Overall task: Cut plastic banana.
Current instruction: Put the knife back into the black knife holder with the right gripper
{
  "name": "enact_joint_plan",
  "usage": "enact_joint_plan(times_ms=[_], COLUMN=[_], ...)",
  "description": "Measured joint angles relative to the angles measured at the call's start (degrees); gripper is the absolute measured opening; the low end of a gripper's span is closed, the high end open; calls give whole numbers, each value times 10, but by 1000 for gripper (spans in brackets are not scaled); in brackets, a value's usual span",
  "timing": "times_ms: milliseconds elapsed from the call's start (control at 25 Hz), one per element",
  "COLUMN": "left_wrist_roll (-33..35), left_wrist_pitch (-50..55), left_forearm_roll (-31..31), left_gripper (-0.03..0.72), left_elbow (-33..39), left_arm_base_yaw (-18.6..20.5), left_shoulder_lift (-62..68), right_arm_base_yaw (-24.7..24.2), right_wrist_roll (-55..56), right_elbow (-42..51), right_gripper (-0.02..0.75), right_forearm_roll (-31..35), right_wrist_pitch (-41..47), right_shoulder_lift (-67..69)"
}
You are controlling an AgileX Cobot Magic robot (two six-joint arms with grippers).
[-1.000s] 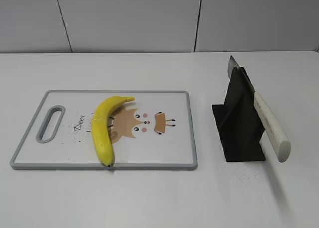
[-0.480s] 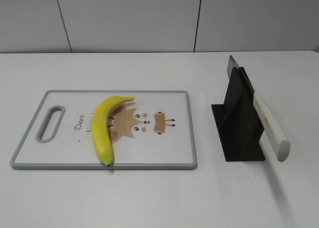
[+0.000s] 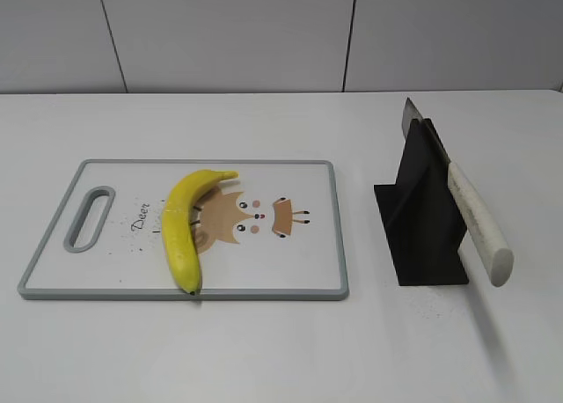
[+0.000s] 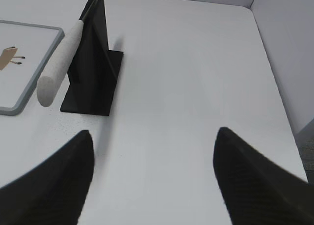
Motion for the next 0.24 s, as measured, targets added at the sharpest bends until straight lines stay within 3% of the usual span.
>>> enact_joint_plan(times_ms=[240], left_wrist_roll=[0], left_wrist_pitch=[0], left_forearm_roll=[0], left_gripper=[566], left_elbow=[0], left_arm_base_yaw=[0], left_shoulder_lift=[0], right_arm_base_yaw=[0], right_wrist_roll=[0], right_elbow=[0], right_gripper=[593], right_forearm_roll=[0], right_wrist_pitch=[0], right_shoulder_lift=[0])
